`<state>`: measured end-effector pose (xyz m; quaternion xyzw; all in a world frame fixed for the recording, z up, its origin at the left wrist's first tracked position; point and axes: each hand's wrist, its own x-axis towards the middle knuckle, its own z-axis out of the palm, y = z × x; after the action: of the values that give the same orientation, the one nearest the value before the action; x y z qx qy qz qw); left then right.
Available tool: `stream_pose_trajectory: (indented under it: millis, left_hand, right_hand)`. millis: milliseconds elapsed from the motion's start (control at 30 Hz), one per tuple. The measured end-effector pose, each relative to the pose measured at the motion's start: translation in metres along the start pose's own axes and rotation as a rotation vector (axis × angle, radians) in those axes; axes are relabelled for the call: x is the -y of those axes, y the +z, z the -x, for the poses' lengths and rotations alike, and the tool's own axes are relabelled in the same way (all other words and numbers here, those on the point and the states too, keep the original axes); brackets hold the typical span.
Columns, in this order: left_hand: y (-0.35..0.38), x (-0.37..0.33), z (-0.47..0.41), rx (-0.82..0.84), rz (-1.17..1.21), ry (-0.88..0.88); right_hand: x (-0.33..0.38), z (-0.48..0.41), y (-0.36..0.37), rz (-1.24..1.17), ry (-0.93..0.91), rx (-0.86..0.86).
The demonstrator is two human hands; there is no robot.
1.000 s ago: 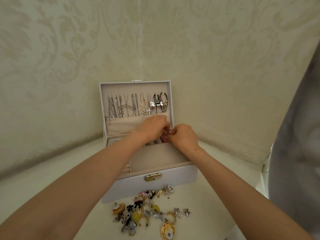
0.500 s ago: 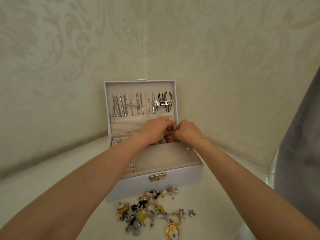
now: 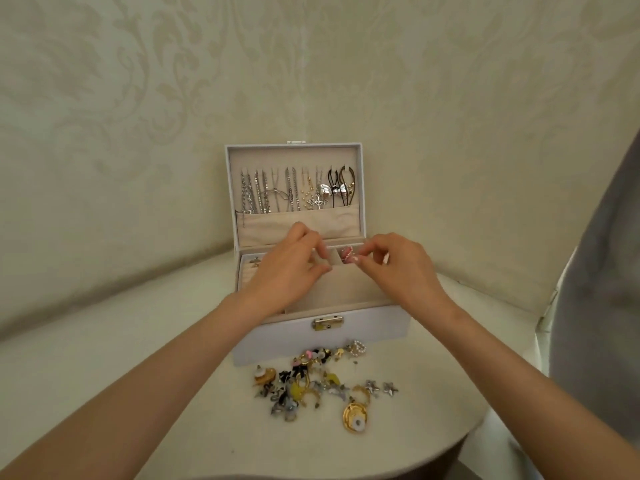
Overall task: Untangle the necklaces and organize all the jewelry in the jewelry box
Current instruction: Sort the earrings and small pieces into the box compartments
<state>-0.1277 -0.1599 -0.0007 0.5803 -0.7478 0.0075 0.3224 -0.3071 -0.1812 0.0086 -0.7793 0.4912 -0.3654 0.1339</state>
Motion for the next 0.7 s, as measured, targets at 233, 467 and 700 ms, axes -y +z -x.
stream_pose_trajectory:
  millis: [233, 467, 700]
  left_hand:
    - [-0.008, -0.005, 0.086, -0.149, 0.144, 0.002]
    - [-0.011, 0.010, 0.120, -0.143, 0.094, 0.137]
    - [-0.023, 0.019, 0.155, -0.156, -0.095, 0.110]
  right_hand:
    - [0.004, 0.058, -0.005, -0.313, -0.131, 0.196]
    - [0.005, 0.079, 0.019, -0.101, -0.246, 0.448]
    - [0.013, 0.081, 0.032, -0.007, -0.277, 0.559]
